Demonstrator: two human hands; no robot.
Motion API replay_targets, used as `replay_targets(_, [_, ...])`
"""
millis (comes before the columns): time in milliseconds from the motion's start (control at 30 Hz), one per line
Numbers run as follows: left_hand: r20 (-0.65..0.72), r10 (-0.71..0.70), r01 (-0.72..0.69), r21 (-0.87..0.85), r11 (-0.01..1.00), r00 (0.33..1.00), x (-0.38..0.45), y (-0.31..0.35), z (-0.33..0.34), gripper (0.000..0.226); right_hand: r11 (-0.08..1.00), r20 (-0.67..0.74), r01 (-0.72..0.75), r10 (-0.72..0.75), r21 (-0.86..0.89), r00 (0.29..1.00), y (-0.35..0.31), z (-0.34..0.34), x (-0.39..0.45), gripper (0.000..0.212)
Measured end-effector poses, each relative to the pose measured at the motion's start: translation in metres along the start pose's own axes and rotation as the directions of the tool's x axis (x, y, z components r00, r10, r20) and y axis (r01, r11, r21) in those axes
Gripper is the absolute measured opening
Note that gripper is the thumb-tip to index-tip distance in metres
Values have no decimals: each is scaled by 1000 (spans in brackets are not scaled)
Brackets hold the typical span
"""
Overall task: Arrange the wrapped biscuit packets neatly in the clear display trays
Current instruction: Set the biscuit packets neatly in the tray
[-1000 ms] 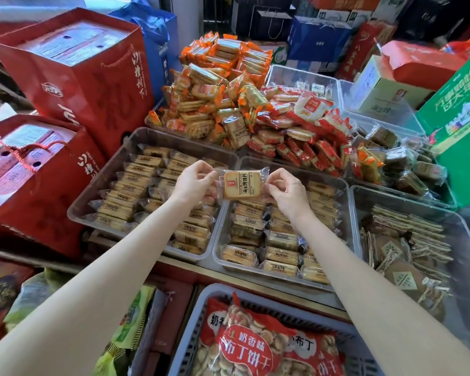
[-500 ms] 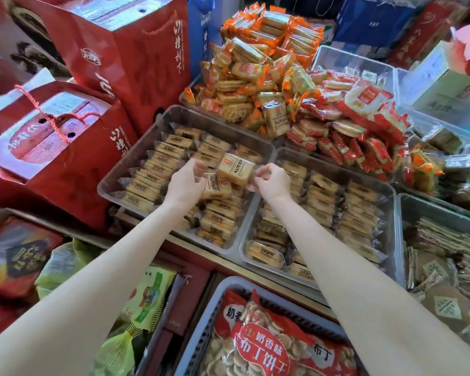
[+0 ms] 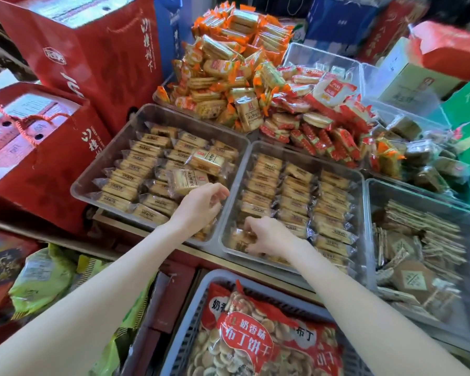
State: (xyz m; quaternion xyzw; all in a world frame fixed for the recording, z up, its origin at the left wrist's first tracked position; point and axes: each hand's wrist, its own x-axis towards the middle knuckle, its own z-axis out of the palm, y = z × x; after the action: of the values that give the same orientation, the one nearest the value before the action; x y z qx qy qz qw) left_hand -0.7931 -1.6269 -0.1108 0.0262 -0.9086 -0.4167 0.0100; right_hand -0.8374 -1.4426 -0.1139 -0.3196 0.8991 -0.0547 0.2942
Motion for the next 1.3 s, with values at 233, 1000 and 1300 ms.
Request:
replay_targets(233, [173,-133,187,-349,918,976,3,26,-8,23,678,-231,105,97,727,968,16,-54,-21,22])
replay_targets(1000, [1,-295,209,-708,675,956,5,72,-41,5,121,-411,393,312,912,857,-1,-84,-67,9])
replay_targets(1300, [-13,-266,161,-767,621,964,10,79,-39,5,-39,-285,356,518,934,806,2,-85,-60,11])
